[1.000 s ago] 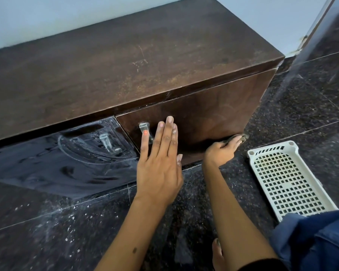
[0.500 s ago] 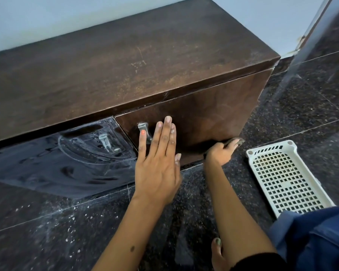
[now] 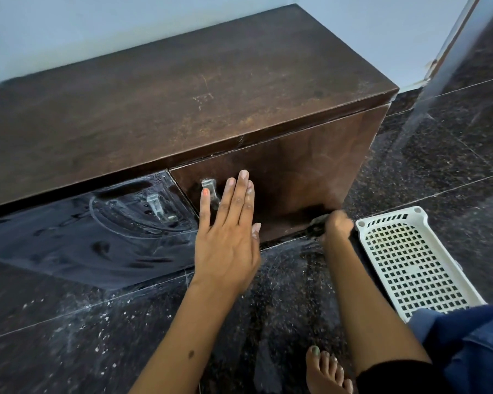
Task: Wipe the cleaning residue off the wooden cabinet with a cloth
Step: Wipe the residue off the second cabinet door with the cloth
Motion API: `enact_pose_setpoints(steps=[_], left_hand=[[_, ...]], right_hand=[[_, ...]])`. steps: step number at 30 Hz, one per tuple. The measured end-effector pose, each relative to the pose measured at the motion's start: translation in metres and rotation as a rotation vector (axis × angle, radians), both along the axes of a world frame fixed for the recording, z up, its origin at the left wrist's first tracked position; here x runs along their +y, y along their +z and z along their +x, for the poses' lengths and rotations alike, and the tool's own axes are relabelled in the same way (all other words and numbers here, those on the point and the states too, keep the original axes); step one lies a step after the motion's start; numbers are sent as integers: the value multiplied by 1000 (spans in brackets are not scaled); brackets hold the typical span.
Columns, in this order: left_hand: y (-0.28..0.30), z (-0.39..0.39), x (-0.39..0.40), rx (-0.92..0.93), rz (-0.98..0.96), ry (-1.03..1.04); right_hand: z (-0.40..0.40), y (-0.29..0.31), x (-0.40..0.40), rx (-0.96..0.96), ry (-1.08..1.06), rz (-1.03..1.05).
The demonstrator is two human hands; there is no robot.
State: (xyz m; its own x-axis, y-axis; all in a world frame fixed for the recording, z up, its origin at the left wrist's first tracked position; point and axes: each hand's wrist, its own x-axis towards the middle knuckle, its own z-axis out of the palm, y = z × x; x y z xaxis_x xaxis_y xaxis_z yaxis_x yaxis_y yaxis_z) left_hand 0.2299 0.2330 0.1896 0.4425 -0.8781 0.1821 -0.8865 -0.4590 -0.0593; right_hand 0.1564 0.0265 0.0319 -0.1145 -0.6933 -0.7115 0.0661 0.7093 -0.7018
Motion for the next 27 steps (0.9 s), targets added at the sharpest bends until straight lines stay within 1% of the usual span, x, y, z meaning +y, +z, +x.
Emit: enact_pose_setpoints(steps=[2,3,4,6,8,9,11,12,14,16,18,19,20,23,26,27], left_hand=[[-1,2,2,0,2,5],[-2,2,3,6,1,7],[-2,2,3,12,0,10],[-3,1,1,23,-6,16],[-2,-1,-1,28,-5,14],[-2,-1,-1,25,-3,8],[0,0,-1,16,-4,-4],[0,0,0,13,-10,-10],[0,1,1,12,-21,-20],[0,2,2,19,-26,-24],[-1,2,3,28,-38,-26],[-1,2,4,26,-38,-27],[-1,2,4,19,-33,-30],[-1,3,6,11,-13,-28],[-3,6,9,2,-3,-4],[-3,7,11,-5,-4,1]], right_hand=[[0,3,-9,107,-20,-102],[3,5,-8,145,-11,-120],[7,4,-3,136,-4,-115],[10,-1,5,39,7,-41],[8,-4,11,-87,66,74],[6,-8,13,-114,88,124],[3,-13,16,-124,62,133],[3,-14,16,-116,6,82],[5,-15,17,2,-45,-67],[11,-12,21,104,-15,-159],[19,-13,21,156,56,-139],[21,-13,20,162,96,-88],[23,-13,19,125,127,-24],[34,-8,38,-98,220,143],[55,5,73,-293,416,306],[62,12,81,-345,447,352]])
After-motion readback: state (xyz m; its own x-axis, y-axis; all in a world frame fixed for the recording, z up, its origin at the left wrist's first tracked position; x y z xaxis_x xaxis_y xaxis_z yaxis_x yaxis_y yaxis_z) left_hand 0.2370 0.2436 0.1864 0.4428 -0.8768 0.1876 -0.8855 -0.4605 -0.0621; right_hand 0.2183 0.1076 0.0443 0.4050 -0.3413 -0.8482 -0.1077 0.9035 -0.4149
